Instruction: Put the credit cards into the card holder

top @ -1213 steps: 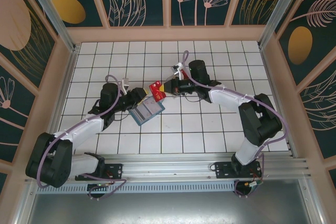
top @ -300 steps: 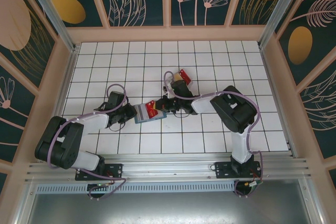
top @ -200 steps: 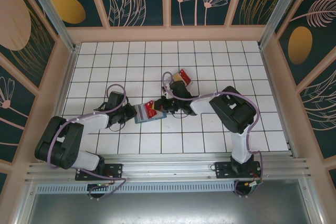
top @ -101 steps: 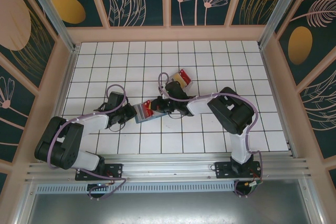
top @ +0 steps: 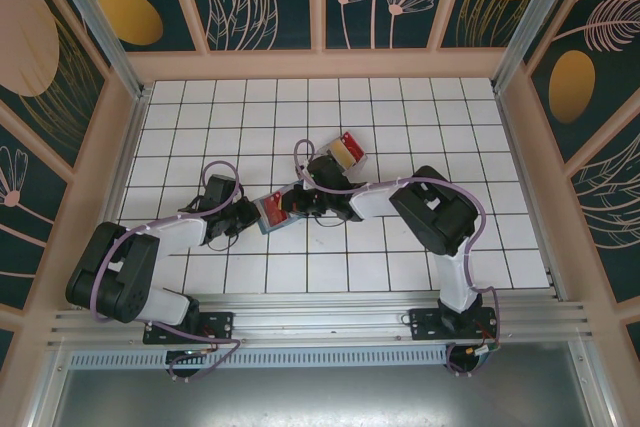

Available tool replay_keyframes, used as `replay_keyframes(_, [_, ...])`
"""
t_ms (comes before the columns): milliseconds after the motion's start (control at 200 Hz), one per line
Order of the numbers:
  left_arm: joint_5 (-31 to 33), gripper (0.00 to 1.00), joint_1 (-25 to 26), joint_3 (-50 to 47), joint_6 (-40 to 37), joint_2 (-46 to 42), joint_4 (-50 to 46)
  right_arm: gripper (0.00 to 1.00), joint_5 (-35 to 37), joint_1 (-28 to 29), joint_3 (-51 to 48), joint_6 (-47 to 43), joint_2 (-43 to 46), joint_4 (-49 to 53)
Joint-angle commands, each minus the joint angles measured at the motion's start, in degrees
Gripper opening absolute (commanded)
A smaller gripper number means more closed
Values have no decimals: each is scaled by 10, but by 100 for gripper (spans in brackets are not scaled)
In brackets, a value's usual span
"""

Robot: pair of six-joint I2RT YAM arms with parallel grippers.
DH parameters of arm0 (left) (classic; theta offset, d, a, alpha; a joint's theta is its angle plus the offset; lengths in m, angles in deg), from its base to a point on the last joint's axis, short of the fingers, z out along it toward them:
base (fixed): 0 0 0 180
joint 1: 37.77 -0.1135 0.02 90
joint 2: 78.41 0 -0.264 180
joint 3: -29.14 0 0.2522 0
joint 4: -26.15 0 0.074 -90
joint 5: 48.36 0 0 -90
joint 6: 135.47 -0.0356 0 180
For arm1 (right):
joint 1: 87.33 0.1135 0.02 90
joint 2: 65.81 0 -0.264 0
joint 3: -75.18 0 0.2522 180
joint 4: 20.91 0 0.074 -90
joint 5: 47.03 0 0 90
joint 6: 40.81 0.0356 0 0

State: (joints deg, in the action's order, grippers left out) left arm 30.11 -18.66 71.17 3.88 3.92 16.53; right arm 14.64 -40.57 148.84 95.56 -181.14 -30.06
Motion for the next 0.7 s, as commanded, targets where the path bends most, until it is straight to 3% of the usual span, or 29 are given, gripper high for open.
replay_keyframes(0, [-26,16,2,-3,5,9,-2,2,-2,12,16,-23,-19,31])
replay_keyframes(691, [-17,15,2,-6,1,7,-8,3,-49,-17,83,-116,-27,133])
